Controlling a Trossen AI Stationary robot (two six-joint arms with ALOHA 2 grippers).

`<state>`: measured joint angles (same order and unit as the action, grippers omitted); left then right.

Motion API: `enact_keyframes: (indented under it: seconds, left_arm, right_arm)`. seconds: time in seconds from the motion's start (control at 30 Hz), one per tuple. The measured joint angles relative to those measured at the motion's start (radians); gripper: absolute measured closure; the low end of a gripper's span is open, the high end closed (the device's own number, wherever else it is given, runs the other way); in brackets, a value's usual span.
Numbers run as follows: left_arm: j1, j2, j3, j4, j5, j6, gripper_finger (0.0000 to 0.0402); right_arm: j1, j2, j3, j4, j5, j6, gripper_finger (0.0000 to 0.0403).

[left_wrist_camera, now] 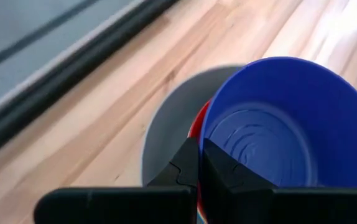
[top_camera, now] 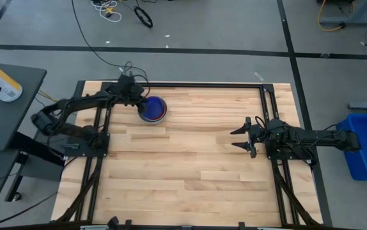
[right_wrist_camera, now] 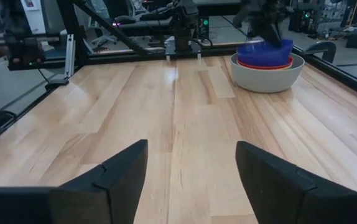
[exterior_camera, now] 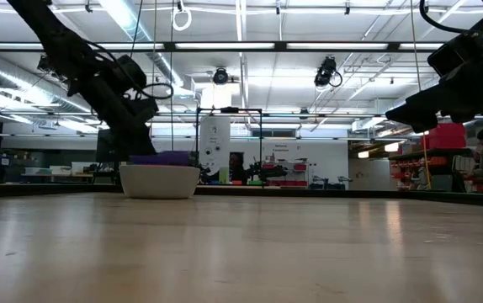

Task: Nest bowls inside each other
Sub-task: Stack the blue bowl on the red bowl

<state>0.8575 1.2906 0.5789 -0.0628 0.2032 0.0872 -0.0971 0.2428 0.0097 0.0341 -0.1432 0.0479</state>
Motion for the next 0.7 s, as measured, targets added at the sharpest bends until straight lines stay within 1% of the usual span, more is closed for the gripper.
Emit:
enact_keyframes:
  seconds: [0.1,0.17,0.43,0.57,0.7]
  left_arm:
    - [-0.008,0.063,0.0,0.049,0.003,-0.002,0.0396]
    - [-0.012,0.083,0.0,0.075,0.005,-0.003,0.0396]
    - [-0.014,0.084,0.017,0.077,0.008,-0.018,0.0391]
    - [-0.019,0.084,0.017,0.072,0.013,-0.001,0.0353]
    - [-0.019,0.084,0.017,0.069,0.044,-0.001,0.0306]
  right_arm:
    - [0.0,0.0,0.0,0.0,0.0,0.0,0.0144]
    - [0.0,0.0,0.0,0.0,0.0,0.0,0.0141]
    - [0.0,0.0,0.0,0.0,0.0,0.0,0.0132]
    - [0.0,0.0,0.0,0.0,0.0,0.0,0.0129]
    - [0.0,0.0,0.0,0.0,0.0,0.0,0.0133]
